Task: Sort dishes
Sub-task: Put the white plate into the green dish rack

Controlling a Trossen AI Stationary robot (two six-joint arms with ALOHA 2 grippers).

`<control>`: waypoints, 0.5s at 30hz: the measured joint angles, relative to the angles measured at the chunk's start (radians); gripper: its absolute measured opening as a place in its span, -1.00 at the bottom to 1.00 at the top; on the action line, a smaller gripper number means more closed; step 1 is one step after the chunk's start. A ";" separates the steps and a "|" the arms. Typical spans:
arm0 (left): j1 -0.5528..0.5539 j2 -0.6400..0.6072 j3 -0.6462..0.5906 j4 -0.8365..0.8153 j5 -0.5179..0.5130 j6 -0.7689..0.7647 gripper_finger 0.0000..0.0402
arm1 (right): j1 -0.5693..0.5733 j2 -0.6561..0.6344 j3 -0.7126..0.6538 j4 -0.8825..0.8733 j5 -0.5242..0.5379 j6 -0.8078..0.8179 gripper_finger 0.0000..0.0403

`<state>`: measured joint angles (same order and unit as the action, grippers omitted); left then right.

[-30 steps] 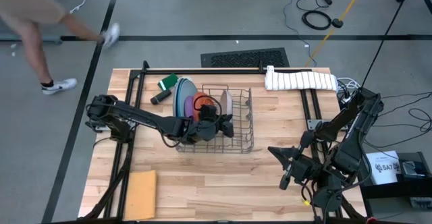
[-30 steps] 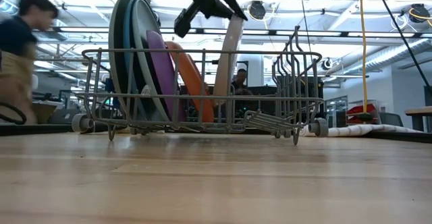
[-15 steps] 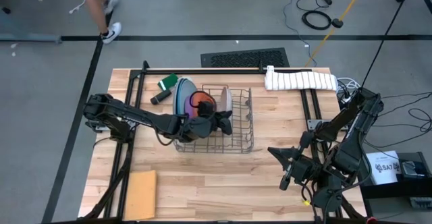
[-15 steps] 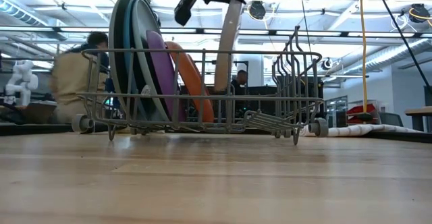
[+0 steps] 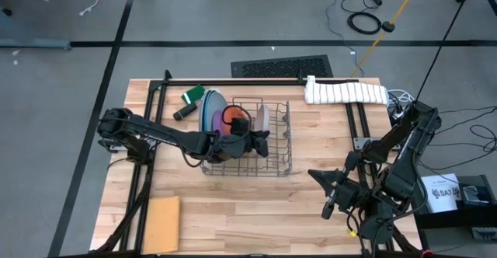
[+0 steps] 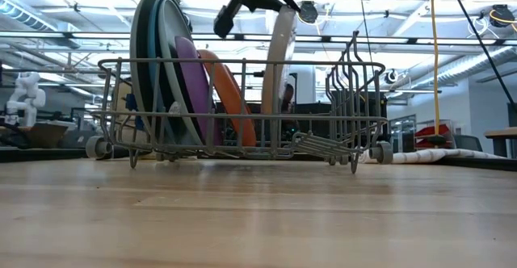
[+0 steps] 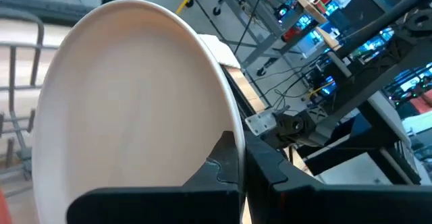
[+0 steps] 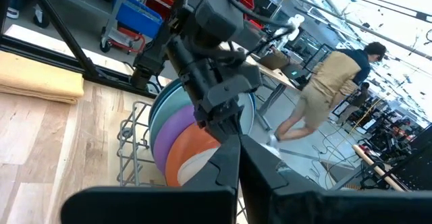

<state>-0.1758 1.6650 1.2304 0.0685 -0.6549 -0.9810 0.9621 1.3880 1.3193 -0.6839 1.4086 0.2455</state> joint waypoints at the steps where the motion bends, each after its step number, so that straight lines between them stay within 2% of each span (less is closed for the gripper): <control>1: 0.002 0.006 0.000 0.004 0.004 -0.007 -1.00 | 0.000 0.000 0.000 0.000 0.000 0.000 -1.00; 15: 0.006 0.029 0.000 0.037 -0.004 -0.035 -1.00 | 0.000 0.000 0.000 0.001 0.001 -0.003 -1.00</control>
<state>-0.1696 1.6936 1.2308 0.1053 -0.6591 -1.0157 0.9619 1.3880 1.3193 -0.6832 1.4095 0.2424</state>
